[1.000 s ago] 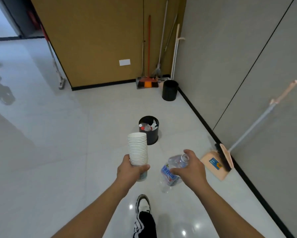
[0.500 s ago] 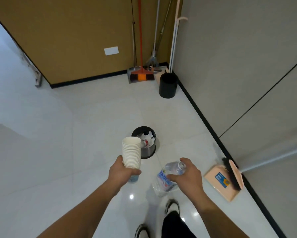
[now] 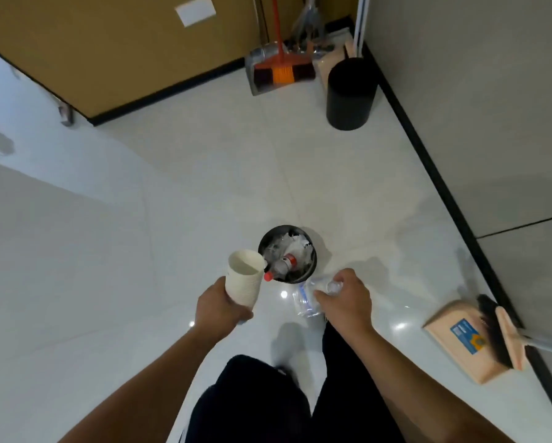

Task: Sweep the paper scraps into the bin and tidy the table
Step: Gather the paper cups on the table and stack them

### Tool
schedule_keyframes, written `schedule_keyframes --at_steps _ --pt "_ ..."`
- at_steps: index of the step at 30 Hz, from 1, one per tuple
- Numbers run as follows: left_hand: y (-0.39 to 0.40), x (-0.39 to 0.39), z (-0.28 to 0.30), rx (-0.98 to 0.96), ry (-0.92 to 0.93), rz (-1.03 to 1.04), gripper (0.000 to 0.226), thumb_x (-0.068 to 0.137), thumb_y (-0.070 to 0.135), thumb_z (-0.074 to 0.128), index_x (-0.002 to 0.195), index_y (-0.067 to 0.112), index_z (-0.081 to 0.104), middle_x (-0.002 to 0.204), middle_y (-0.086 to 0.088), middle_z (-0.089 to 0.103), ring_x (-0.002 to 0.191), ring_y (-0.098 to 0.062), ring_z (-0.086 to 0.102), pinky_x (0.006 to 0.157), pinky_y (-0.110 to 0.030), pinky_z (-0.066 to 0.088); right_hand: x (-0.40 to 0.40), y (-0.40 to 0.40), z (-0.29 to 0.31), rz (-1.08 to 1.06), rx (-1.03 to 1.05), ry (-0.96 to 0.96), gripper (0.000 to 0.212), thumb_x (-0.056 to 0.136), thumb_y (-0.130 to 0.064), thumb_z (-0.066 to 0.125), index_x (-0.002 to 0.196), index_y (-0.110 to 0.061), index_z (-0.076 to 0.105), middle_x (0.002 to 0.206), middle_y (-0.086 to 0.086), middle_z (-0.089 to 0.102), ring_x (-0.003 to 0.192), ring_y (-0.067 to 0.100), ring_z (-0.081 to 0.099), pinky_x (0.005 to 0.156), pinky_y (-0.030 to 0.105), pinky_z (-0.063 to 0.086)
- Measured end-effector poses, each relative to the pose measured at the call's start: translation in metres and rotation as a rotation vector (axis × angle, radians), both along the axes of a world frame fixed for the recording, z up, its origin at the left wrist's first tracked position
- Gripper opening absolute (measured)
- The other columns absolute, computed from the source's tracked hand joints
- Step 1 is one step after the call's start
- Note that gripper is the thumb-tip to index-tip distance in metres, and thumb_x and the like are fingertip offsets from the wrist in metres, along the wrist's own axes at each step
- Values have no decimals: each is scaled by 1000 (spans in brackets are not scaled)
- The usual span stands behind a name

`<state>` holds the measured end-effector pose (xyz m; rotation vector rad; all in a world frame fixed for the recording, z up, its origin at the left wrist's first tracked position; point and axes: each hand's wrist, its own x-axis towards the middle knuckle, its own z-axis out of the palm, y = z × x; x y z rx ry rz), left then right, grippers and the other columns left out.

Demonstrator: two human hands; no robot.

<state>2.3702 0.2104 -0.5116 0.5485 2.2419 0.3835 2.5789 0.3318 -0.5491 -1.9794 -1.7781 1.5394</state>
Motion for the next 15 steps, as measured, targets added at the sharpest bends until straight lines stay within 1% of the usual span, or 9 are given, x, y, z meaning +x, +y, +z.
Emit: schedule_keyframes --at_steps 2,4,6,7,9,10,12,15 --pt "26 -17 -14 -16 47 -60 65 53 21 90 110 19 57 98 2 64 90 -22 60 76 -38 54 -12 16 -15 14 -10 -39 33 74 -28 78 90 -24 49 97 1 58 79 18 55 60 25 35" --pt "50 -33 -39 -2 69 -149 64 52 19 89 110 18 60 98 1 64 91 -23 60 72 -32 48 -26 28 -36 9 0 -55 33 74 -26 79 90 -20 50 96 3 55 76 19 52 62 25 34" --pt "71 -49 -72 32 81 -293 69 53 18 89 116 21 61 103 3 64 93 -21 60 73 -29 44 -43 36 -66 -40 3 -53 35 71 -24 80 90 -17 51 93 4 53 78 21 52 60 25 33" --pt "81 -57 -92 56 84 -389 72 53 17 88 119 24 60 108 3 65 96 -21 60 76 -29 45 -52 40 -83 -67 -9 -65 37 70 -26 81 90 -17 51 93 3 53 79 21 52 58 22 32" --pt "98 -74 -137 123 103 -625 72 56 15 88 123 24 61 117 0 65 103 -25 60 82 -36 51 -70 43 -121 -116 -27 -89 40 71 -29 82 94 -17 51 96 2 53 80 17 49 58 12 28" --pt "106 -83 -161 143 112 -740 71 58 13 88 123 23 61 120 -1 64 106 -26 60 84 -41 53 -78 42 -140 -147 -33 -95 41 71 -29 82 96 -15 52 97 1 53 80 16 48 59 9 27" --pt "122 -98 -205 141 101 -934 69 61 9 85 125 22 60 124 0 62 111 -27 57 83 -47 55 -90 38 -175 -220 -38 -119 41 73 -30 83 96 -15 52 98 2 54 81 15 49 58 9 28" --pt "142 -118 -267 191 59 -1178 69 65 3 81 128 17 59 129 -5 59 118 -28 53 88 -47 54 -105 28 -221 -312 -80 -166 40 75 -30 83 94 -14 52 98 5 56 81 15 48 57 6 32"
